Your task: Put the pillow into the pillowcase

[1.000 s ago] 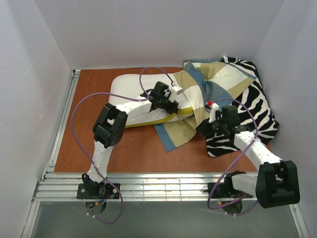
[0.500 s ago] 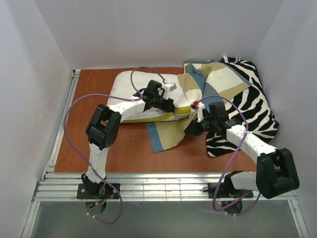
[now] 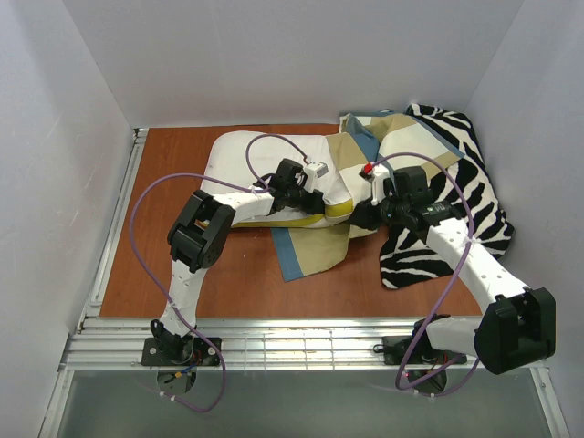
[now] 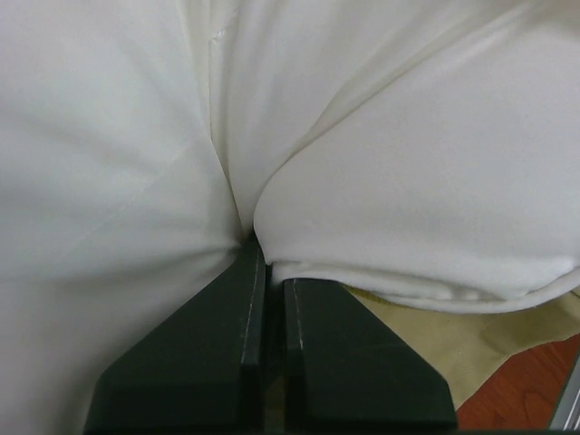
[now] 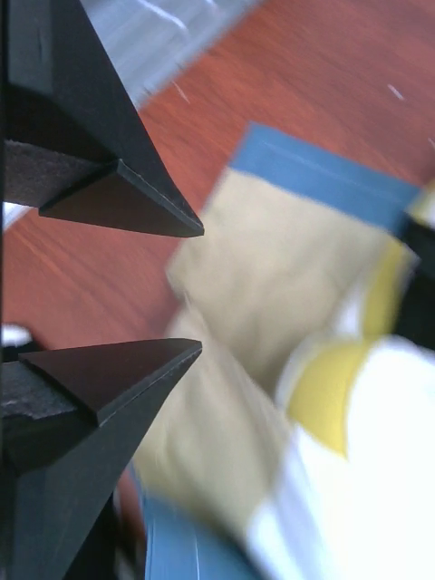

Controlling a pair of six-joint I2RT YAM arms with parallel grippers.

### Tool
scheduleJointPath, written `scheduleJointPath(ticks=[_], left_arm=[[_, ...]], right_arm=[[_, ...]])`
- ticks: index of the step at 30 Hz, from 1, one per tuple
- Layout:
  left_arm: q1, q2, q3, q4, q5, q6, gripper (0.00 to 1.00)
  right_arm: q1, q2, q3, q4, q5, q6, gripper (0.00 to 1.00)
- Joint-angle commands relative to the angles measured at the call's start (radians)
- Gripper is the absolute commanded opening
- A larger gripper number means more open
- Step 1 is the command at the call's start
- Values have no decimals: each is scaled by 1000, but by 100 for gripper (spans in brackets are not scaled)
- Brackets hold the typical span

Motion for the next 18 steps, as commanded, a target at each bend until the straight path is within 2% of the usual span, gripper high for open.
scheduleJointPath(ticks=[1,3,6,11,13,17,18], left_arm=[[7,-12,-69,-55,-46,16,0],[7,-13,-75,-49,-44,18,0],[7,-18,-80,-46,-43,18,0],[7,-12,-80,-39,-32,7,0],[8,-13,-81,-39,-32,7,0],[7,-16,-86,-36,-39,12,0],[7,-15,-86,-36,-39,10,0]], right_arm=[[-8,38,105,12,291,36,43],[-7,90,136,32,368,37,43],[-4,176,193,35,405,43,47],[18,316,297,58,422,69,57],[28,327,313,58,431,71,58],[39,390,328,55,456,72,54],[38,402,332,53,457,71,46]])
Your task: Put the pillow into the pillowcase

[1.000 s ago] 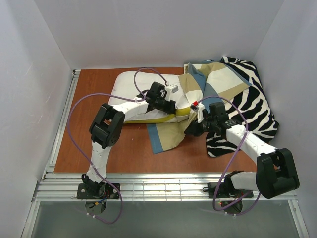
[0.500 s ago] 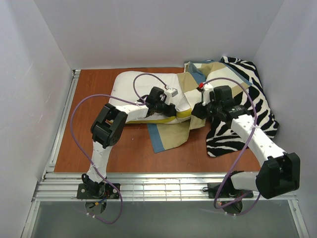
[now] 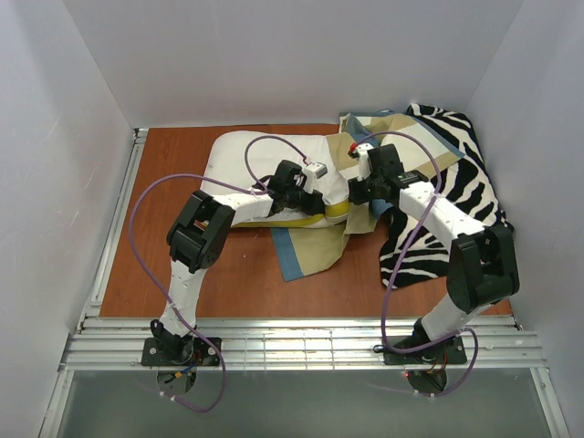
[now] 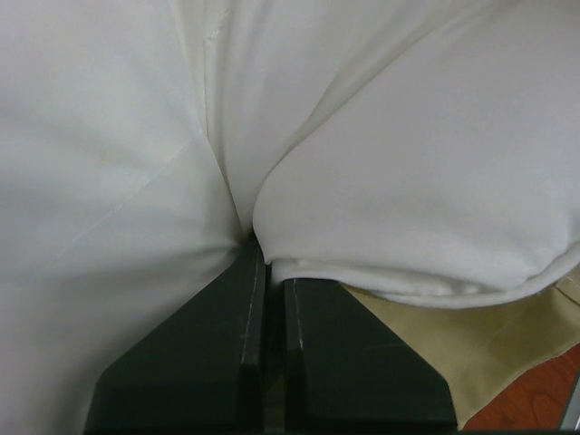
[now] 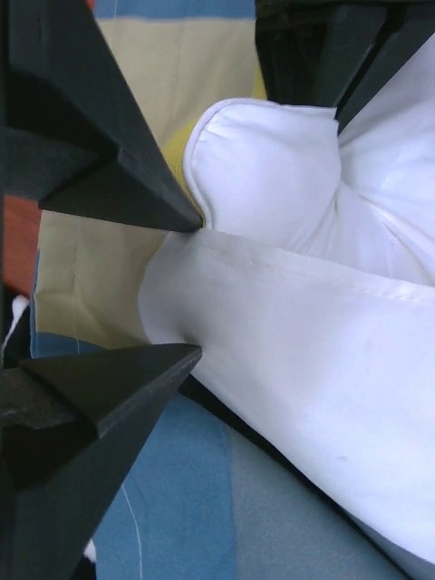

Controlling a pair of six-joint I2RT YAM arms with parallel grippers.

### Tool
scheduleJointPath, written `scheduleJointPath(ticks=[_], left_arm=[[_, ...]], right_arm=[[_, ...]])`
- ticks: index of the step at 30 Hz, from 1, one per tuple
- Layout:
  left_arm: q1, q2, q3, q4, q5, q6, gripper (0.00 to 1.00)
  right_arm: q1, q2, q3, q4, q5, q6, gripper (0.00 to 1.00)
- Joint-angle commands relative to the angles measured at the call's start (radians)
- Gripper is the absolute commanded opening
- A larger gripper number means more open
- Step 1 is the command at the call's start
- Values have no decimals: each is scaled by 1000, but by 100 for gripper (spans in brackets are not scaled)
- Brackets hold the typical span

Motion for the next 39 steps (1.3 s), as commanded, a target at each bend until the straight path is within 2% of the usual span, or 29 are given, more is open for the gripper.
scheduleJointPath(ticks=[1,2,3,4,14,20,22,27,33,37,39], left_arm=[[6,-3,-44,-99,-50,-3,0],[8,-3,-42,-98,-50,-6,0],[6,-1,-41,-98,-50,-11,0],[6,2,-36,-98,-49,-12,0],[9,-3,-31,-96,-58,-14,0],[21,11,-11,-121,-50,-48,0],[31,3,-8,-113,-12,-57,0],[38,-122,-60,72,149,-205,0],[22,-175,27,63,165,-374,0],[23,-199,6,80,146,-494,0],[35,-218,-27,166,198,-581,0]], right_arm=[[7,55,50,23,62,18,36],[7,63,56,13,70,14,25],[7,67,64,-8,70,11,7],[8,64,73,-20,62,8,1],[5,-132,35,-36,-160,-49,1],[5,-137,30,-60,-232,-68,1],[4,-134,24,-56,-301,-60,1],[19,-103,-35,10,-487,41,1],[123,-98,-7,104,-556,109,1],[158,-109,24,104,-593,167,1],[162,-144,12,122,-608,217,1]])
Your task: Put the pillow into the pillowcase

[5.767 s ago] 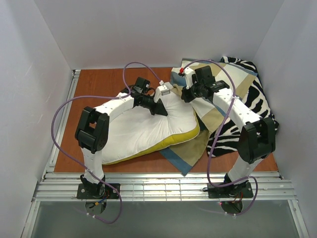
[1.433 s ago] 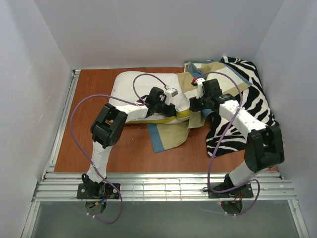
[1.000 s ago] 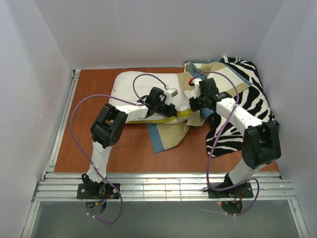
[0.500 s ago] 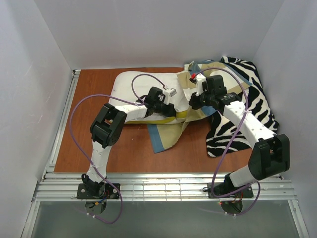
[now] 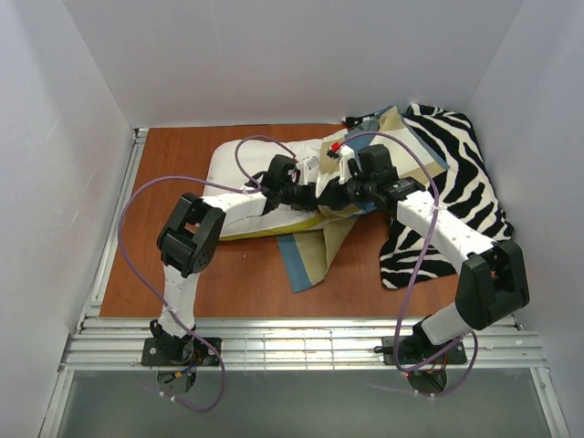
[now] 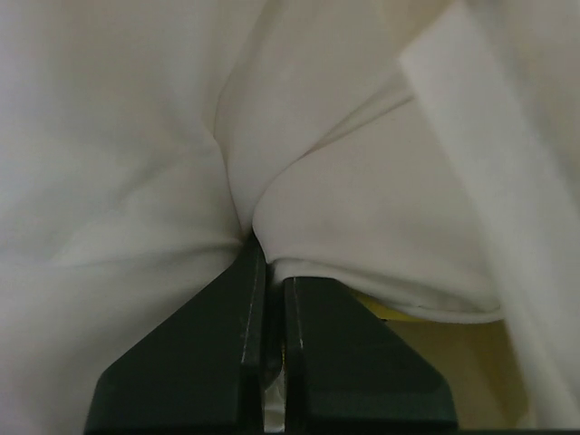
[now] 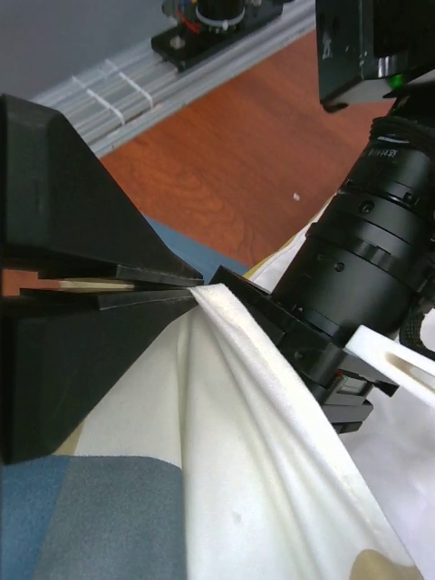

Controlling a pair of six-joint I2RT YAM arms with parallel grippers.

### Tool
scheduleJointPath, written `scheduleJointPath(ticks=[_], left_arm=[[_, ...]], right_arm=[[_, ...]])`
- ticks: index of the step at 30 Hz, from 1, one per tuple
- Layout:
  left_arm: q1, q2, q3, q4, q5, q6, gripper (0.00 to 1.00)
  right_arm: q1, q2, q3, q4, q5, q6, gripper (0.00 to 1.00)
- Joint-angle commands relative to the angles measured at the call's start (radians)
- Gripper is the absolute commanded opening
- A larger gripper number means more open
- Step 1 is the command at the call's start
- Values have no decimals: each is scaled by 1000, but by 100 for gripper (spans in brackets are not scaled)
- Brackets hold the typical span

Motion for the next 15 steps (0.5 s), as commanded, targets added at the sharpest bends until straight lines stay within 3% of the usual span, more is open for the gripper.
scheduleJointPath(ticks=[1,5,9,15], left_arm=[[31,-144,-44,182,42,-253,0],[60,-224,-141,304,58,-378,0],[68,-266,-210,287,-13,-416,0],[68,-153,-221,327,-96,-467,0]], right_arm=[[36,-66,6,44,-182,127,1],[42,-95,-29,84,-174,219,1],[48,-54,-45,192,-223,279,1],[55,-42,-94,285,-266,244,1]])
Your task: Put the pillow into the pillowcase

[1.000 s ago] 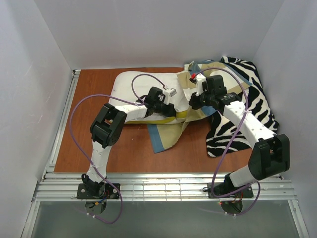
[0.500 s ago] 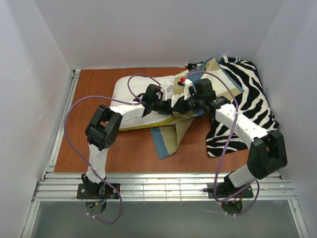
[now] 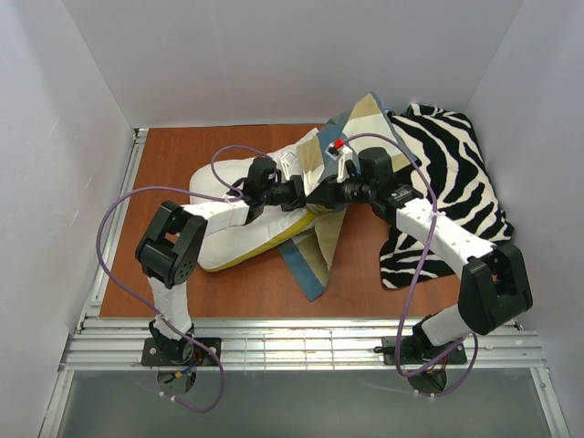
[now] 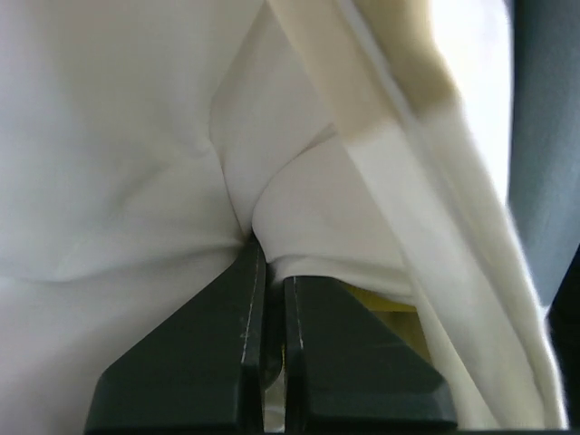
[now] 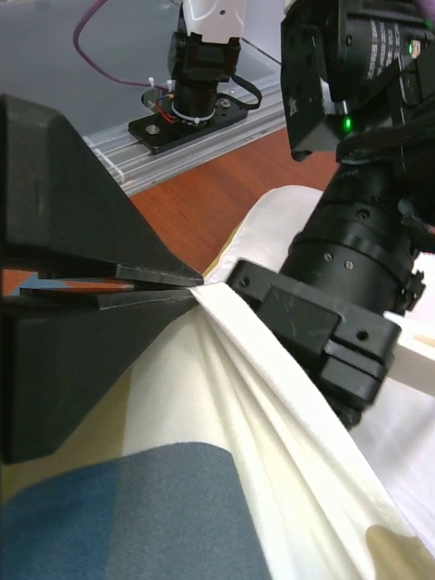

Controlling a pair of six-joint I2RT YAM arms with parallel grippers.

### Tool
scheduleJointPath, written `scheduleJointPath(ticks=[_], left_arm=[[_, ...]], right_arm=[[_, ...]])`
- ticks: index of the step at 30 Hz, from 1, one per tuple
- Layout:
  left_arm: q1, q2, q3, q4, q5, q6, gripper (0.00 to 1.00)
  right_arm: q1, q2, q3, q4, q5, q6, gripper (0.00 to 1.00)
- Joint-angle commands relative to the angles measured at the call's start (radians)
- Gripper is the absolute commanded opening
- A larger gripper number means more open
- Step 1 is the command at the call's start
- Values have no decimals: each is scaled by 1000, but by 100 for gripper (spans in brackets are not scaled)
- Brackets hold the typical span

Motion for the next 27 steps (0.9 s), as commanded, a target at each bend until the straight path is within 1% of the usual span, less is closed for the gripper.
scheduleJointPath(ticks=[1,3,4,5,6,7,8,9,10,11,12,13,14,15,16,17,18,19,20,21,22,24,25,26,27], left_arm=[[14,62,15,121,-140,-88,0],[12,140,39,170,-143,-99,0],[11,164,47,211,-140,-103,0],[11,185,55,212,-140,-114,6],[12,199,59,216,-131,-117,21],[17,204,55,233,-104,-117,37],[17,195,47,232,-90,-85,40],[18,175,21,222,-83,-65,43],[17,122,10,181,-74,-32,49],[20,95,7,135,-42,11,57],[20,61,6,91,-28,130,61],[18,-4,6,-25,-33,200,64],[20,-47,3,-82,-39,267,66],[20,-81,-11,-174,-46,411,75],[20,-115,-11,-225,-72,483,81],[22,-181,-17,-291,-98,552,82],[23,-206,-25,-375,-118,688,83],[19,-232,-22,-422,-152,781,83],[8,-262,-23,-455,-183,858,84],[2,-273,-27,-498,-229,1013,86],[-11,-276,-37,-515,-276,1083,94],[-38,-269,-54,-540,-356,1192,95],[-44,-264,-69,-536,-376,1254,95],[-60,-264,-97,-528,-387,1280,95],[-67,-270,-123,-485,-392,1303,95]], right_arm=[[29,-35,-49,52,-124,5,1],[26,-56,-110,44,-102,-27,1],[22,-70,-128,30,-63,-44,1],[18,-75,-133,-12,-43,-67,10],[-6,-78,-132,-42,-30,-116,37],[-29,-89,-124,-66,-12,-133,46],[-51,-96,-118,-92,2,-156,52],[-106,-107,-106,-149,26,-188,56],[-137,-131,-107,-171,69,-197,57],[-198,-145,-112,-191,79,-199,58],[-224,-161,-128,-223,86,-197,59],[-249,-191,-144,-243,105,-188,59],[-275,-207,-158,-257,118,-185,60],[-280,-239,-193,-286,144,-184,64],[-281,-256,-211,-297,151,-190,67],[-281,-271,-233,-300,152,-193,78],[-281,-289,-274,-318,146,-191,81],[-281,-291,-288,-333,128,-194,85],[-280,-291,-302,-356,114,-202,87],[-275,-288,-317,-373,99,-200,90],[-272,-287,-357,-373,94,-197,90],[-263,-294,-395,-354,94,-179,91],[-263,-300,-417,-309,95,-174,91],[-249,-305,-449,-286,102,-170,91],[-241,-316,-473,-256,120,-165,91]])
